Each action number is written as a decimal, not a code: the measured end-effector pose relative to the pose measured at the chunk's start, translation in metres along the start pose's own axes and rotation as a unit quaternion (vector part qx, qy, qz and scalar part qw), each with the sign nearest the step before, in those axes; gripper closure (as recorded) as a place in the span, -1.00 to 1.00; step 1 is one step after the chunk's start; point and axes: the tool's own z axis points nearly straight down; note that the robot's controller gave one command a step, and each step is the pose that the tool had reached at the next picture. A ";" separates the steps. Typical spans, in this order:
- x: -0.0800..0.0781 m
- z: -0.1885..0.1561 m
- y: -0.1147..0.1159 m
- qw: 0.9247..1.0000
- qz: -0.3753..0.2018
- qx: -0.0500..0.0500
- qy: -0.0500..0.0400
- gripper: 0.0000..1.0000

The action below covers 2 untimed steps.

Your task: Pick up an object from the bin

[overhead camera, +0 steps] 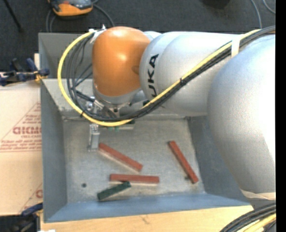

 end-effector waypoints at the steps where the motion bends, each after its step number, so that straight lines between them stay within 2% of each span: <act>1: -0.002 -0.005 -0.001 1.000 0.002 -0.001 -0.004 -1.00; 2: 0.008 0.013 -0.015 0.999 -0.031 -0.002 -0.008 -1.00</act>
Offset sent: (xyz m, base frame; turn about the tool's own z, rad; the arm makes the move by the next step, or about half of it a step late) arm -0.0473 -0.0724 -0.0816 -0.2443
